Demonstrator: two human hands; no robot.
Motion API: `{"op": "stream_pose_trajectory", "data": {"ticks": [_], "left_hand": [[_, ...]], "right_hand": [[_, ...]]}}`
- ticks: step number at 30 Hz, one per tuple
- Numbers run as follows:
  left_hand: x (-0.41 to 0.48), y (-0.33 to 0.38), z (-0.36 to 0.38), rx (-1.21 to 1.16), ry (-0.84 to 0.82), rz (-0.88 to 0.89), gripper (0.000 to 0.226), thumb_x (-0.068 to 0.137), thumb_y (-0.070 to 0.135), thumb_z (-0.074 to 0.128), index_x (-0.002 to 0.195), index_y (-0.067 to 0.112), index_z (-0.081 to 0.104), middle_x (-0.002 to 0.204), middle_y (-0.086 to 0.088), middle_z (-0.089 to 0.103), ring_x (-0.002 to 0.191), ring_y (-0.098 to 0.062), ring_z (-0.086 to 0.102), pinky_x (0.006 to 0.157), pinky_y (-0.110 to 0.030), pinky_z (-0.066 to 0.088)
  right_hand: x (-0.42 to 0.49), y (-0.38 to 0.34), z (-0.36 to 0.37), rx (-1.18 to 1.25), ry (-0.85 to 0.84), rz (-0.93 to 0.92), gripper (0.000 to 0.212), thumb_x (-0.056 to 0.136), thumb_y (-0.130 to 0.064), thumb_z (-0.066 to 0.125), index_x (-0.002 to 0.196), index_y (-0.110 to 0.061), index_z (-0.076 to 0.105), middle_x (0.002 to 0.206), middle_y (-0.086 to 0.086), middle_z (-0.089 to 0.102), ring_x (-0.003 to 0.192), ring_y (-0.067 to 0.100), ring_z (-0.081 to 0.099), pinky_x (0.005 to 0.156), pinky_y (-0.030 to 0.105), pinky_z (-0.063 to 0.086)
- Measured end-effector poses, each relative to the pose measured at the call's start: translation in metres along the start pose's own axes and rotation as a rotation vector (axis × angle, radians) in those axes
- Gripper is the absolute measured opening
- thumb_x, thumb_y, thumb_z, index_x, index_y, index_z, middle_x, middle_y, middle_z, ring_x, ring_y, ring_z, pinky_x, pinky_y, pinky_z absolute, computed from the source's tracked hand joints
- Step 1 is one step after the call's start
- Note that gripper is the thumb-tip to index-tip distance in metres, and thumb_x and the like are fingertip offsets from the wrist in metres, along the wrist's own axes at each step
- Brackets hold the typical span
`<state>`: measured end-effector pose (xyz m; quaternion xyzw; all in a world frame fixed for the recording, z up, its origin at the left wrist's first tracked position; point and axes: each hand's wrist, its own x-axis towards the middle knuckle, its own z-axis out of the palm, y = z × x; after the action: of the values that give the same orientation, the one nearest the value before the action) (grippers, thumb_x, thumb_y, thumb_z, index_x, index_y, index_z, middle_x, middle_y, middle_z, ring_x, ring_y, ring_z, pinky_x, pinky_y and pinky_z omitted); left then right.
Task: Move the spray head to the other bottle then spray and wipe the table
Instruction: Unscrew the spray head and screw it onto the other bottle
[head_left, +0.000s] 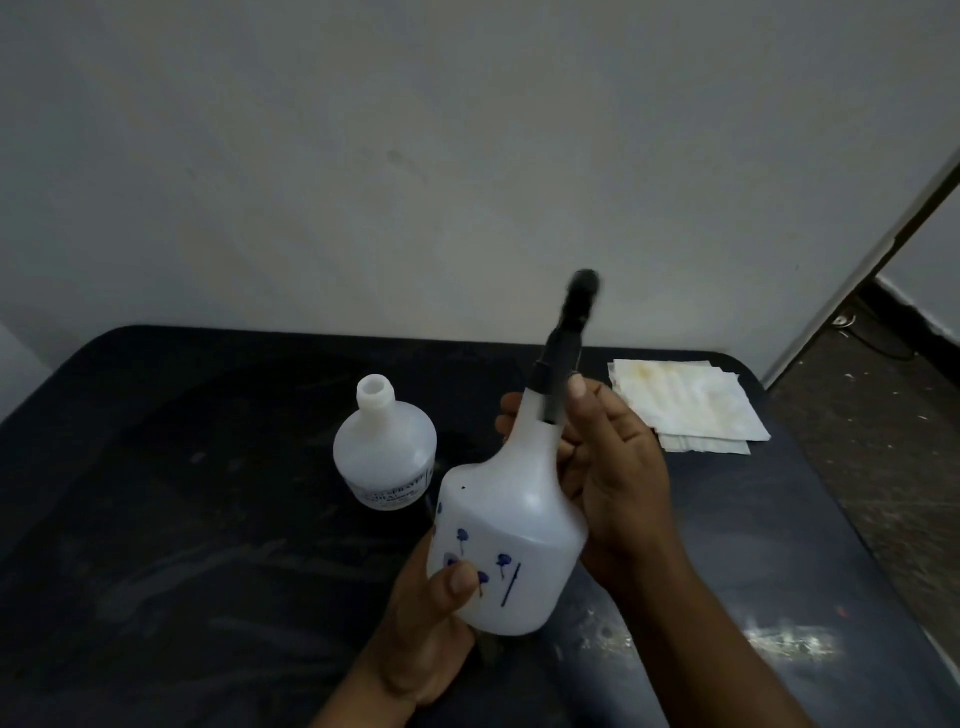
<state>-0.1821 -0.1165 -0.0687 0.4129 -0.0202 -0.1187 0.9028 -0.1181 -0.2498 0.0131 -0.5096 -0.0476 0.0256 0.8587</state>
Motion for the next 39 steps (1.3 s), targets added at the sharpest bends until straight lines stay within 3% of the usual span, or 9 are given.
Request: {"op": "stream_pose_trajectory", "data": {"ticks": [2,7,12,17,22,26,32,35,39], "left_hand": [[0.000,-0.001,0.001,-0.040,0.020,-0.012,0.101,0.045,0.043,0.096,0.125,0.012,0.044,0.106,-0.005,0.077,0.097,-0.022,0.074,0.075,-0.031,0.060],[0.003,0.001,0.006,-0.028,0.041,-0.004,0.102,0.039,0.044,0.097,0.122,0.012,0.048,0.102,-0.006,0.078,0.093,-0.021,0.075,0.072,-0.030,0.060],[0.004,0.002,0.007,0.043,0.031,0.026,0.099,0.046,0.046,0.095,0.124,0.012,0.046,0.106,-0.004,0.077,0.098,-0.020,0.073,0.076,-0.030,0.059],[0.004,0.000,0.005,0.108,0.012,0.062,0.090,0.059,0.044,0.090,0.128,0.010,0.044,0.114,-0.004,0.075,0.105,-0.021,0.070,0.082,-0.031,0.057],[0.004,0.000,0.004,0.117,0.004,0.082,0.077,0.069,0.041,0.085,0.129,0.012,0.046,0.118,-0.001,0.073,0.108,-0.019,0.069,0.085,-0.030,0.057],[0.005,0.001,0.004,0.140,-0.049,0.105,0.053,0.077,0.039,0.080,0.127,0.032,0.063,0.123,0.003,0.070,0.114,-0.016,0.066,0.088,-0.028,0.055],[0.007,0.001,0.005,0.202,-0.040,0.130,0.053,0.078,0.044,0.078,0.128,0.039,0.061,0.127,0.006,0.068,0.118,-0.016,0.063,0.090,-0.029,0.053],[0.007,0.000,0.003,0.209,-0.029,0.116,0.055,0.076,0.045,0.079,0.127,0.038,0.061,0.128,0.005,0.067,0.118,-0.017,0.063,0.090,-0.030,0.054],[0.008,-0.001,0.001,0.270,-0.031,0.123,0.057,0.075,0.041,0.081,0.128,0.037,0.060,0.129,0.001,0.066,0.119,-0.021,0.062,0.092,-0.032,0.053]], "right_hand": [[-0.001,0.000,0.002,0.025,-0.016,0.020,0.027,0.073,-0.045,0.073,0.083,-0.021,0.078,0.086,0.011,0.078,0.078,0.021,0.075,0.065,0.030,0.060],[-0.001,0.005,-0.004,0.112,-0.010,0.016,0.022,0.078,-0.037,0.065,0.082,-0.016,0.072,0.068,0.002,0.074,0.078,0.024,0.074,0.070,0.036,0.060],[0.000,0.000,-0.003,0.082,-0.035,0.003,0.058,0.063,-0.050,0.082,0.105,-0.012,0.068,0.089,0.019,0.075,0.083,0.030,0.074,0.065,0.033,0.059],[0.001,-0.001,-0.003,-0.037,-0.015,-0.034,0.041,0.061,-0.052,0.082,0.090,-0.025,0.072,0.086,0.014,0.076,0.082,0.028,0.075,0.063,0.032,0.058],[0.001,-0.005,-0.007,0.014,-0.066,0.004,0.036,0.080,-0.044,0.066,0.102,-0.016,0.074,0.095,0.017,0.075,0.085,0.027,0.073,0.069,0.034,0.059],[0.000,-0.008,-0.003,0.078,-0.094,-0.016,0.054,0.069,-0.049,0.079,0.106,-0.013,0.066,0.101,0.022,0.073,0.086,0.031,0.073,0.070,0.038,0.059],[0.000,-0.009,0.000,0.041,-0.075,-0.081,0.038,0.067,-0.046,0.081,0.094,-0.023,0.069,0.092,0.012,0.076,0.082,0.026,0.074,0.066,0.034,0.058],[-0.001,-0.011,-0.002,0.057,-0.117,-0.066,0.031,0.075,-0.041,0.076,0.099,-0.022,0.069,0.098,0.013,0.075,0.087,0.028,0.073,0.070,0.036,0.058],[0.003,-0.014,-0.006,0.062,-0.038,-0.064,0.028,0.087,-0.024,0.052,0.106,-0.009,0.064,0.104,0.015,0.073,0.097,0.029,0.070,0.079,0.037,0.058]]}}
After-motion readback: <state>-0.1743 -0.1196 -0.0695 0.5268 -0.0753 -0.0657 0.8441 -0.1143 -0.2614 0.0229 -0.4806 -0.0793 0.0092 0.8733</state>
